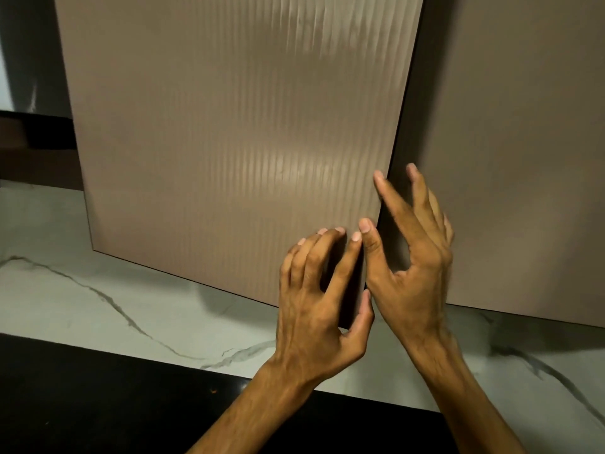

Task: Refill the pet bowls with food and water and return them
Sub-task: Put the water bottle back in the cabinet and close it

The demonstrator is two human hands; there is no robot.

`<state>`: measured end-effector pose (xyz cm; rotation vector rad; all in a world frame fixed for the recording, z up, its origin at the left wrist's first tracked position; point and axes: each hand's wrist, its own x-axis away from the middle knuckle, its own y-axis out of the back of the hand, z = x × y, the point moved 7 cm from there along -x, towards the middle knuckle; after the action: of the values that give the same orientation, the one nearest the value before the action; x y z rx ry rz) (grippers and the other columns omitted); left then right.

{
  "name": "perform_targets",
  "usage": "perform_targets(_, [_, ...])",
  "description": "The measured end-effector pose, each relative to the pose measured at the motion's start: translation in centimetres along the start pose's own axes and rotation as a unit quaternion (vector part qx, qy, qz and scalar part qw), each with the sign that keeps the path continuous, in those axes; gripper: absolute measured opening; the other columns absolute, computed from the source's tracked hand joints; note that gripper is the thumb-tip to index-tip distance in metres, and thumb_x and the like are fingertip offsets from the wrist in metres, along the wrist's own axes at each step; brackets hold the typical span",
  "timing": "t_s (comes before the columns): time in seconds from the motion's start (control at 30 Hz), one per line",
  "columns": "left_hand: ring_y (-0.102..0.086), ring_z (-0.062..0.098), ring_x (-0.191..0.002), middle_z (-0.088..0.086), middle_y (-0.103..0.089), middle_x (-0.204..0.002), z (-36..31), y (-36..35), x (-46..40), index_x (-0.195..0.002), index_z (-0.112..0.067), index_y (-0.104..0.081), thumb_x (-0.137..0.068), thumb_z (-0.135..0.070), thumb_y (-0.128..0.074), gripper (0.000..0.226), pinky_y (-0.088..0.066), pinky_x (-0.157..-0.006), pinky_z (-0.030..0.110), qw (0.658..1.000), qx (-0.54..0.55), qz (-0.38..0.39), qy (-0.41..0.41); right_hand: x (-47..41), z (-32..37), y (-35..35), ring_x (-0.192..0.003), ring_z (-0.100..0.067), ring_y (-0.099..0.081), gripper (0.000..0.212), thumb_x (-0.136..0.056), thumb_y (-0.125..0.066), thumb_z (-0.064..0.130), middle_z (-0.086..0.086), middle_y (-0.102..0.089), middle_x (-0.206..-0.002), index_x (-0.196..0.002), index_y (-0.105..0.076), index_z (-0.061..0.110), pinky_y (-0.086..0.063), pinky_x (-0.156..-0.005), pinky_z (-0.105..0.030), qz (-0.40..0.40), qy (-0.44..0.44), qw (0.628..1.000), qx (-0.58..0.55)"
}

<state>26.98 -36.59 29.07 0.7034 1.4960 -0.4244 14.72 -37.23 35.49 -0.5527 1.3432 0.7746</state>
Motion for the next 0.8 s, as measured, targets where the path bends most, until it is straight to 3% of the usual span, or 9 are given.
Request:
perform_targets(0.23, [-0.025,0.030,-0.155,0.016,-0.034,-0.163,1.2,-2.4,0.2,-0.152,-0.003,-0.043,-0.081,-0.031,-0.079,0.084,-0.026,-0.121,0.060,0.999,-0.027,0.034,-0.010,0.2,-2.9,-1.5,-0.161,-0.030,-0.019,0.052,-0.101,-0.058,0.036,-0.015,-0.027,-0.171,-0.151,-0.051,0.028,-0.010,-0.127,-0.063,0.015,-0.008,0.999,0.052])
perform_targets(0.8, [-0.016,0.028,-0.158,0.014,-0.022,-0.169,3.9,-5.8,0.5,-0.156,-0.005,-0.037,-0.088,-0.037,-0.073,0.083,-0.017,-0.125,0.059,0.994,-0.063,0.088,-0.012,1.3,-6.4,-3.8,-0.161,-0.037,-0.016,0.052,-0.102,-0.056,0.037,-0.021,-0.021,-0.171,-0.153,-0.051,0.029,-0.008,-0.128,-0.061,0.015,-0.005,0.991,0.136])
